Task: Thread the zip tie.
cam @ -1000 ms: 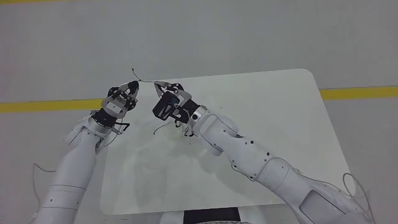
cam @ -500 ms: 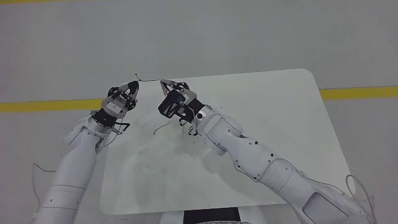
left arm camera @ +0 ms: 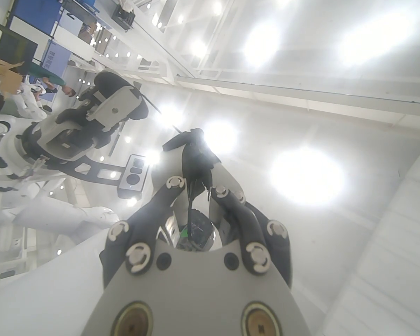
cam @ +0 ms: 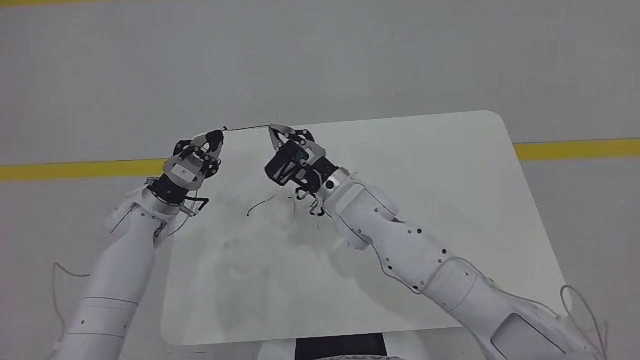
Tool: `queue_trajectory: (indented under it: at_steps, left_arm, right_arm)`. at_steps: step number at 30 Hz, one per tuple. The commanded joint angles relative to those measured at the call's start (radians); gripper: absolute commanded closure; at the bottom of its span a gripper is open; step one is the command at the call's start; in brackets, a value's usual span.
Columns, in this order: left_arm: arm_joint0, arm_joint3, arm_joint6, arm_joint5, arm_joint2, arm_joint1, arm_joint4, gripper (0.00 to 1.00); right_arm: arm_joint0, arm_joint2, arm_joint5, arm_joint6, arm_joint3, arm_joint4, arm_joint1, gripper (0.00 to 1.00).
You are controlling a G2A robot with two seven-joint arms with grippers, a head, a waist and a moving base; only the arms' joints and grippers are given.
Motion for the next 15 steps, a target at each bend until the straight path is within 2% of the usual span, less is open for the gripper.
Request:
queue_trajectory:
  at_steps: [1,15]
  left_arm:
    - [0.000,0.000,0.000,0.000,0.000,0.000,0.000,1.00]
    - [0.000,0.000,0.000,0.000,0.000,0.000,0.000,1.00]
  right_arm:
    - [-0.005,0.005,-0.001,-0.001,-0.003,0.000,0.001,1.00]
    - [-0.025,0.023,0.005,-0.007,-0.016,0.000,0.010,1.00]
